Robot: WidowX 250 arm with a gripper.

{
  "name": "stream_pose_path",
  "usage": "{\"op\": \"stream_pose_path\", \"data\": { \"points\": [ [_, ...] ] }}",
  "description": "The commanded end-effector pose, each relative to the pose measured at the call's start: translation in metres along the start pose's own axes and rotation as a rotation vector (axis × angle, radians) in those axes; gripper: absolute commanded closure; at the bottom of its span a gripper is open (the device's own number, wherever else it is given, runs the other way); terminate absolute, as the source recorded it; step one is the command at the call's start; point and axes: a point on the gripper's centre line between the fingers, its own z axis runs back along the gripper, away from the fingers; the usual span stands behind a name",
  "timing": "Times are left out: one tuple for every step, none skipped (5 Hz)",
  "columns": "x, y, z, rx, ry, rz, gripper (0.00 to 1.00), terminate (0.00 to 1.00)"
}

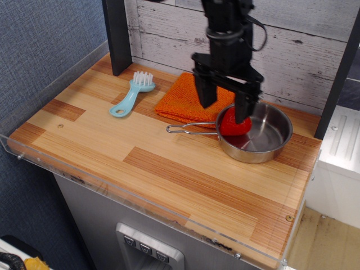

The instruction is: Pick up strawberry in pot place on left side of table

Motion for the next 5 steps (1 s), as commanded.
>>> {"op": "stream_pose_path", "data": {
  "points": [
    [0.020,-0.012,-0.004,0.016,-0.029,-0.034,0.00,0.00],
    [0.025,-0.015,-0.011,0.014,-0.015,-0.046,0.00,0.00],
    [0.021,-0.018,-0.019,0.027,0.005,-0.056,0.00,0.00],
    [0.017,-0.020,-0.026,0.037,0.025,-0.063,0.00,0.00],
    [0.016,-0.022,-0.026,0.033,0.031,-0.058,1.00,0.00]
  ]
}}
